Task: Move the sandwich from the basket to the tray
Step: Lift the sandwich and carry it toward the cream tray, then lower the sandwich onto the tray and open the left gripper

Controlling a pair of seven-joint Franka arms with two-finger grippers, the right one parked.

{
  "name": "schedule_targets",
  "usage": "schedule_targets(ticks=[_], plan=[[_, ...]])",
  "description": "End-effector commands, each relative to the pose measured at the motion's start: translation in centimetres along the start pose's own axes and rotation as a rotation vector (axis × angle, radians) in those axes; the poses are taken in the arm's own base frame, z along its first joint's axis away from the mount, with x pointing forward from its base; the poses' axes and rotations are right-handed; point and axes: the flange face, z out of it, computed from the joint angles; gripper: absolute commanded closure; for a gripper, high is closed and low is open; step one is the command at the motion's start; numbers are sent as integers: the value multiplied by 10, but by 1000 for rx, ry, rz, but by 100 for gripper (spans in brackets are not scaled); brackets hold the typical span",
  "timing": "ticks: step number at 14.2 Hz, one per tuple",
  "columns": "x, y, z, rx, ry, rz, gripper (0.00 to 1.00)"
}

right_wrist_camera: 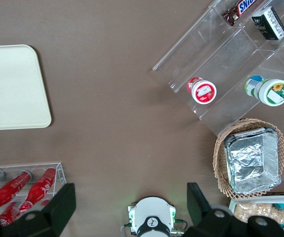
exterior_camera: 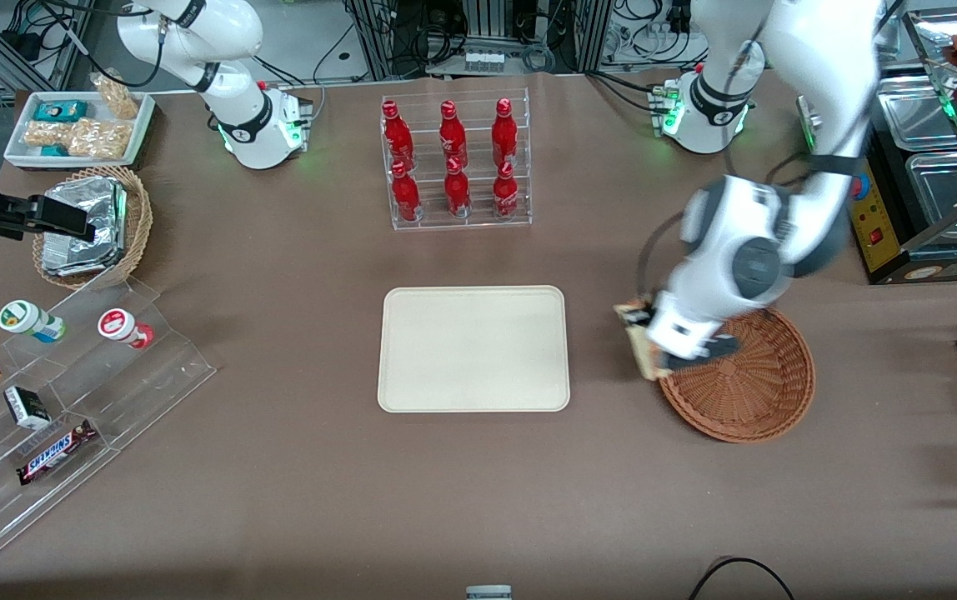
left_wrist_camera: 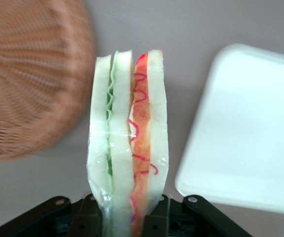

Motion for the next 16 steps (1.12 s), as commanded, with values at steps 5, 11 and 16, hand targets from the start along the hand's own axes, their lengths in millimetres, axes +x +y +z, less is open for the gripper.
schedule_targets(ticks=[5, 11, 16], plan=[[-49, 170, 46, 17, 34, 47, 84], [-69, 239, 99, 18, 35, 71, 77], [-68, 248, 112, 40, 69, 30, 37]])
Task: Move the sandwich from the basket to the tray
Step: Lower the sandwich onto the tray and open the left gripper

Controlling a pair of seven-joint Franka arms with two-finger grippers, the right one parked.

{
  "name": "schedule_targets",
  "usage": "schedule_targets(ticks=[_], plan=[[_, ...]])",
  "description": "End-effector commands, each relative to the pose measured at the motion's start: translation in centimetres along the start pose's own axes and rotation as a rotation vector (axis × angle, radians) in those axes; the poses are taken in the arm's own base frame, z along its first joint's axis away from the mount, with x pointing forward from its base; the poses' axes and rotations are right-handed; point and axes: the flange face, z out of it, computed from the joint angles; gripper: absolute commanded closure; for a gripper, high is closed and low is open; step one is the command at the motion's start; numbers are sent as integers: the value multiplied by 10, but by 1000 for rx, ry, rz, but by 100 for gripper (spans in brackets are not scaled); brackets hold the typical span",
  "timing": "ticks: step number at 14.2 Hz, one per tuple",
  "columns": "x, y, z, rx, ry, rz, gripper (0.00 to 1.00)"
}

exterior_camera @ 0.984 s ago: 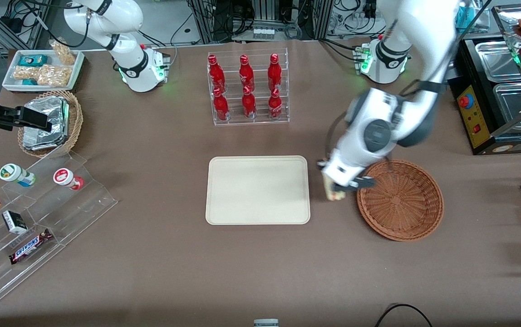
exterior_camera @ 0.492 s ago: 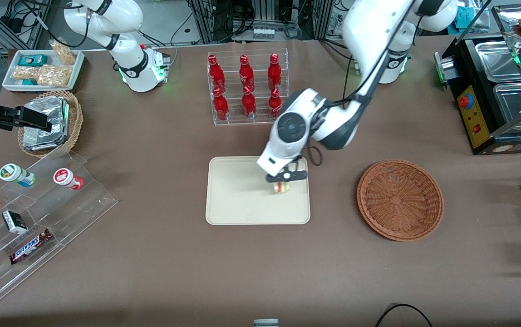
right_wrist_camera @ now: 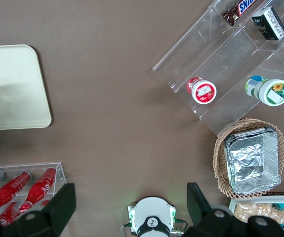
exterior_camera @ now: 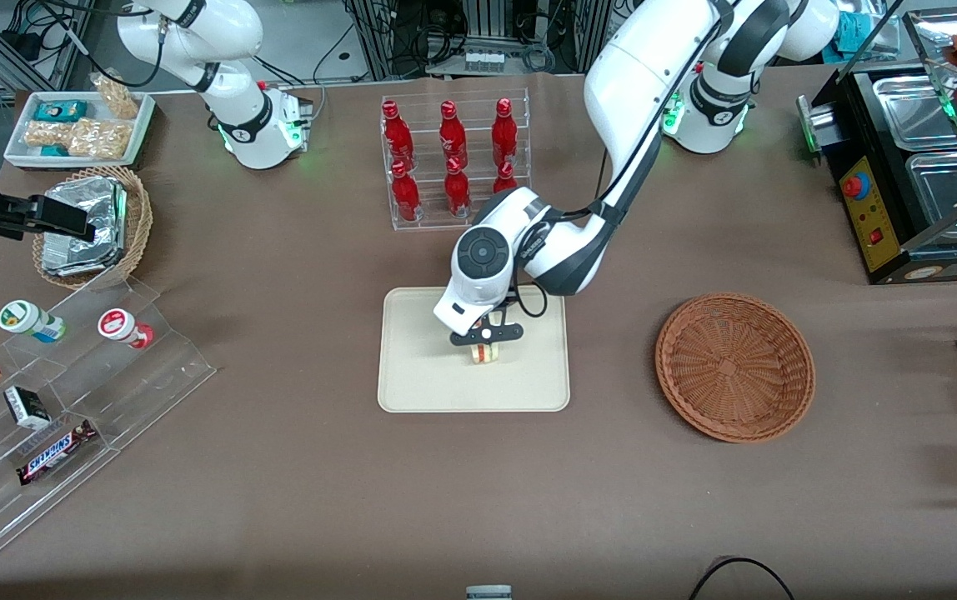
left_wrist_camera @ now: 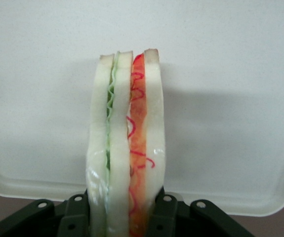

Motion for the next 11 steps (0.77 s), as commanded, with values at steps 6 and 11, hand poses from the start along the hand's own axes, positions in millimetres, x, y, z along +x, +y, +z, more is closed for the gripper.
schedule_targets(ticks=[6, 11], plan=[[13, -10, -83, 0, 103, -28, 0], [31, -121, -236, 64, 50, -119, 0]])
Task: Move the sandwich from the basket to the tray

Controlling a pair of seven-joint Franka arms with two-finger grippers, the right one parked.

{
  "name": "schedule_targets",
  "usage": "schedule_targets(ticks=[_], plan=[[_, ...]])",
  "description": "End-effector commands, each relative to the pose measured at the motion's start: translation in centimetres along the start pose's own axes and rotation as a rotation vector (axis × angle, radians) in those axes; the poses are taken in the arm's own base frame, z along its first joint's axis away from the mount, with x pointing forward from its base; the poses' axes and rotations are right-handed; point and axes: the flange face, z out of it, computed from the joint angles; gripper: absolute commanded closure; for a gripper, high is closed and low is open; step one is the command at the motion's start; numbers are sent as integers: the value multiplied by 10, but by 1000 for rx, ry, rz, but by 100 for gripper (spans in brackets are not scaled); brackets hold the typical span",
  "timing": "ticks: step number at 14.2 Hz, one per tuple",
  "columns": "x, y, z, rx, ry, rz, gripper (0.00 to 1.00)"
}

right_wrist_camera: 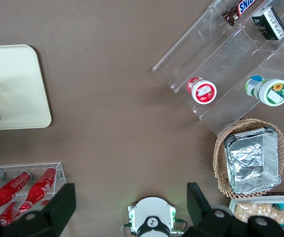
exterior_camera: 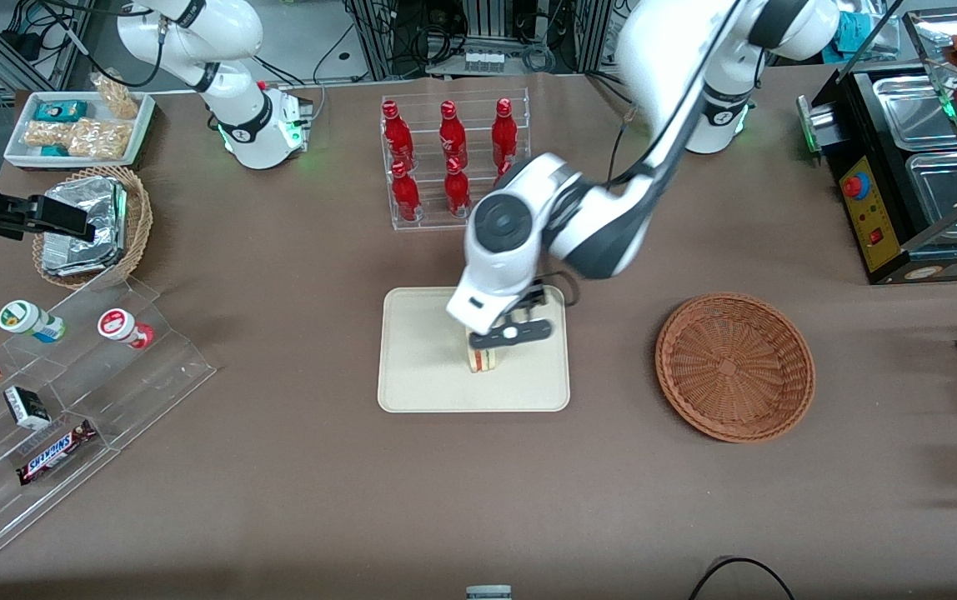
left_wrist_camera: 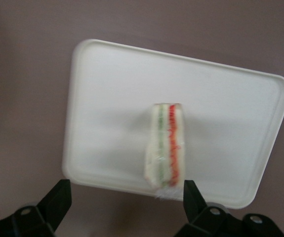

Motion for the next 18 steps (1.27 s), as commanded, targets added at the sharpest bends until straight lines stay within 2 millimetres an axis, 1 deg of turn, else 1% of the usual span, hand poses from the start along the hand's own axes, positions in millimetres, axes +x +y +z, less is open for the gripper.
schedule_targets(ticks=[1, 2, 3, 4, 5, 6, 7, 8, 10, 11, 13, 14, 15, 16, 17, 18], plan=[[19, -93, -77, 63, -66, 4, 0], [27, -132, -98, 85, -107, 29, 0], [36, -169, -115, 98, -145, 47, 0], [47, -212, -137, 97, -165, 58, 0], [58, -255, -152, 91, -189, 70, 0], [64, -288, -164, 80, -197, 86, 0], [69, -314, -173, 86, -197, 101, 0], [69, -333, -177, 116, -202, 106, 0], [67, -349, -184, 133, -203, 89, 0], [63, -353, -189, 131, -200, 87, 0], [56, -360, -190, 134, -202, 81, 0], [57, -369, -191, 130, -202, 64, 0], [56, -371, -193, 128, -199, 61, 0], [49, -373, -196, 127, -196, 64, 0], [41, -387, -202, 120, -193, 58, 0], [40, -393, -204, 116, -193, 73, 0]])
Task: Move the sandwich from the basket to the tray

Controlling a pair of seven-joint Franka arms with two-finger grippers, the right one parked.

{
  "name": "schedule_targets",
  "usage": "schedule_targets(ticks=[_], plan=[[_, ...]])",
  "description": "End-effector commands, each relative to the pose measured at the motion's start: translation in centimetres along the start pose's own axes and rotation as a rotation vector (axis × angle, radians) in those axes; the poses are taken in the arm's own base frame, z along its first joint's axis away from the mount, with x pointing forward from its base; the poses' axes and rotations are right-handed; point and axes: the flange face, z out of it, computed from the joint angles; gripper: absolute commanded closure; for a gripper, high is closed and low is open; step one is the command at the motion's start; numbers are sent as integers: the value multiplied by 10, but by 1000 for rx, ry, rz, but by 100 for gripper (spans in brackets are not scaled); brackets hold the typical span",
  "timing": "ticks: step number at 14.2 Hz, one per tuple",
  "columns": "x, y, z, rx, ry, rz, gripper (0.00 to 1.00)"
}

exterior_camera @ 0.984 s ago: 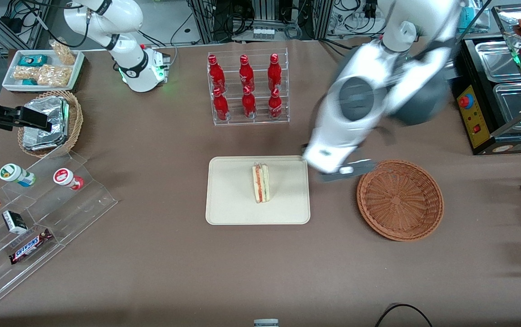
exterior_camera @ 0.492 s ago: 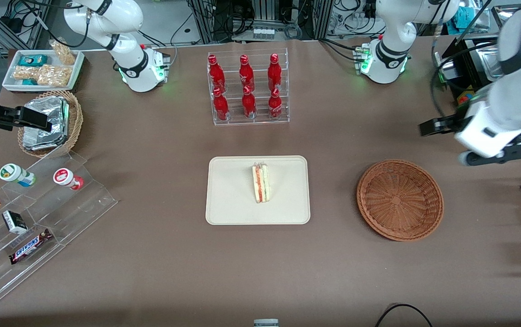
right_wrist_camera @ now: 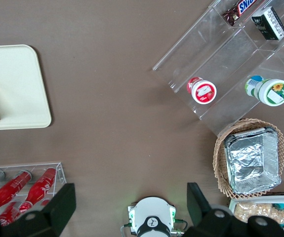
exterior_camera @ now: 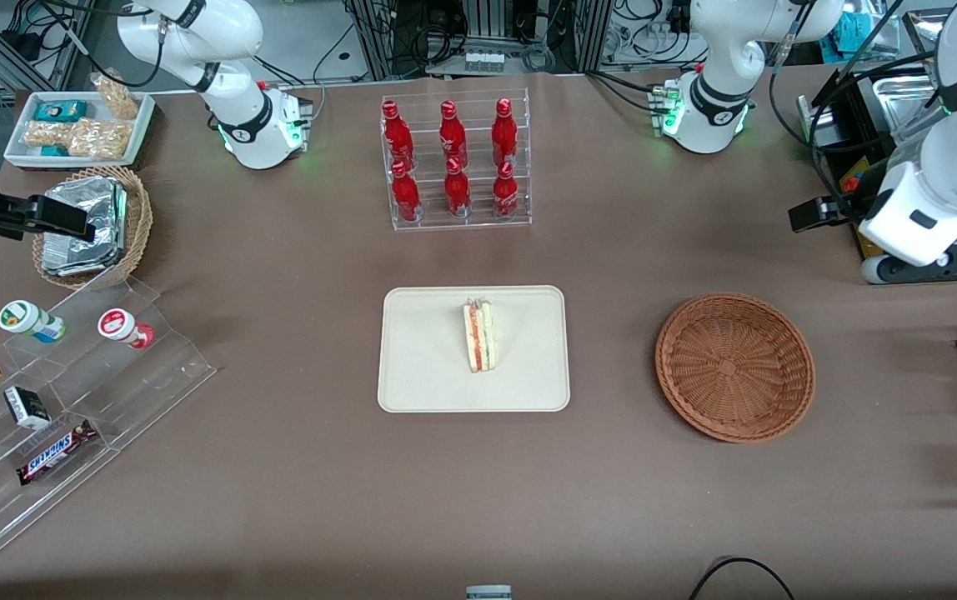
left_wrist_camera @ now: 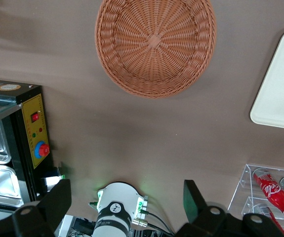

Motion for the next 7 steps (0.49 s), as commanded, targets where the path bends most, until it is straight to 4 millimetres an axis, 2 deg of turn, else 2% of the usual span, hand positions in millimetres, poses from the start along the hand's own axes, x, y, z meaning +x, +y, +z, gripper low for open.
schedule_targets(ticks=[1, 4, 7], plan=[[-23, -19, -5, 6, 10, 24, 0], [-31, -20, -16, -13, 40, 50, 0], [-23, -25, -15, -27, 57, 94, 0]])
